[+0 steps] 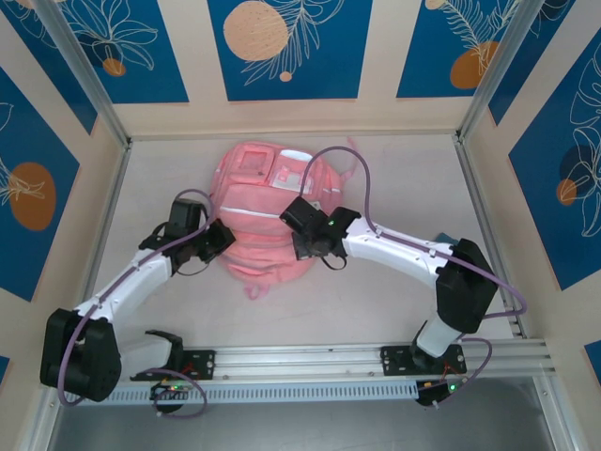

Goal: Pack the student bag

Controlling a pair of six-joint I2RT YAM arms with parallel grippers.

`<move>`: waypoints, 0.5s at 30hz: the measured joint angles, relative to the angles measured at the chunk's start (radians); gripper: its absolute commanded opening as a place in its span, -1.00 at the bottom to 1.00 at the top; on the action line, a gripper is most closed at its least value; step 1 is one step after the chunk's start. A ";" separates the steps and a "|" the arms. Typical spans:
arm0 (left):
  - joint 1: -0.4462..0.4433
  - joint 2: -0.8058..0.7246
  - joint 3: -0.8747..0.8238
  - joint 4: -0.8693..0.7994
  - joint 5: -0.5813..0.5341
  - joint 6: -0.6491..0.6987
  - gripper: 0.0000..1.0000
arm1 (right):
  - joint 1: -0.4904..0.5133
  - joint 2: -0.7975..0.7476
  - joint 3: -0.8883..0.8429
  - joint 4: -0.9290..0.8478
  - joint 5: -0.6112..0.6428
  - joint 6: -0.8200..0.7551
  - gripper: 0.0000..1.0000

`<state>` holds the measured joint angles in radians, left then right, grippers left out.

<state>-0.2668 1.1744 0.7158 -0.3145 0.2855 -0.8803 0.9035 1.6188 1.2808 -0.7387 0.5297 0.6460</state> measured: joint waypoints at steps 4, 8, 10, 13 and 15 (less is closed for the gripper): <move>0.000 -0.009 0.021 -0.031 -0.025 0.019 -0.24 | -0.006 0.021 0.047 -0.012 -0.023 -0.016 -1.00; 0.001 -0.032 0.030 -0.087 -0.037 0.025 0.09 | 0.003 0.043 0.078 -0.005 -0.084 -0.059 -1.00; 0.001 -0.049 0.030 -0.103 -0.034 0.015 0.14 | 0.013 0.062 0.094 0.011 -0.126 -0.074 -1.00; 0.001 -0.075 0.028 -0.099 -0.012 -0.018 0.17 | 0.034 0.100 0.129 0.047 -0.194 -0.084 -1.00; 0.001 -0.088 0.022 -0.076 0.011 -0.048 0.18 | 0.042 0.119 0.148 0.075 -0.234 -0.083 -1.00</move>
<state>-0.2657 1.0863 0.7376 -0.3908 0.2966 -0.9279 0.9451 1.7378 1.4292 -0.6636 0.2955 0.5629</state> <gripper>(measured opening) 0.587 0.061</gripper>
